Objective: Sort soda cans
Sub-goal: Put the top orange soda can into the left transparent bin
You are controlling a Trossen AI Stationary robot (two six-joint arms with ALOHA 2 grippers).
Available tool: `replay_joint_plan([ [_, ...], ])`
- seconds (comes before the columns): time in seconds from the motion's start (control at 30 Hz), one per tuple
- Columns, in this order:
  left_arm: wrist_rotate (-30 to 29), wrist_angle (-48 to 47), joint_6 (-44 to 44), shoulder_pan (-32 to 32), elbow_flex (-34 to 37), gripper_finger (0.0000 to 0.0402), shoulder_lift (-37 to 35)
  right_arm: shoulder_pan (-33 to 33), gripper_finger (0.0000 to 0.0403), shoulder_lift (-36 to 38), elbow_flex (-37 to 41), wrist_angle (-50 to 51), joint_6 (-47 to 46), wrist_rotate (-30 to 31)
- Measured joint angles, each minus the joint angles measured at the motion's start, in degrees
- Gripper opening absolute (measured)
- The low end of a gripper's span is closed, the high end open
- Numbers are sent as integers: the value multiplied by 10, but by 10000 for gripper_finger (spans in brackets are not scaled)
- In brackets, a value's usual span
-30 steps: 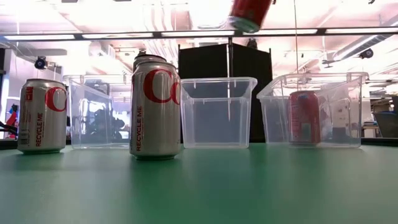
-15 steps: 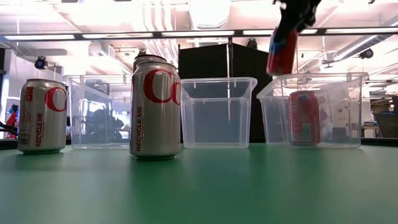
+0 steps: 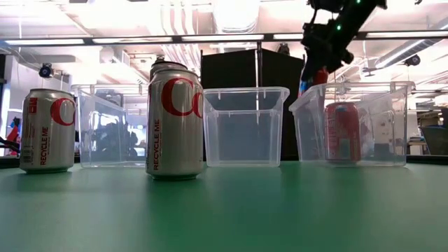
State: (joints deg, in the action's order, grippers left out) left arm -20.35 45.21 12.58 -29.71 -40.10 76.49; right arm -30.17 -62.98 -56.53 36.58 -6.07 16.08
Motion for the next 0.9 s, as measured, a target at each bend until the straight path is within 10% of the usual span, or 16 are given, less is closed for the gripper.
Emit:
replay_joint_plan([
  [0.9,-2,-25,-13,0,1,377,0,-44,330,-140,19,26,37,-140],
])
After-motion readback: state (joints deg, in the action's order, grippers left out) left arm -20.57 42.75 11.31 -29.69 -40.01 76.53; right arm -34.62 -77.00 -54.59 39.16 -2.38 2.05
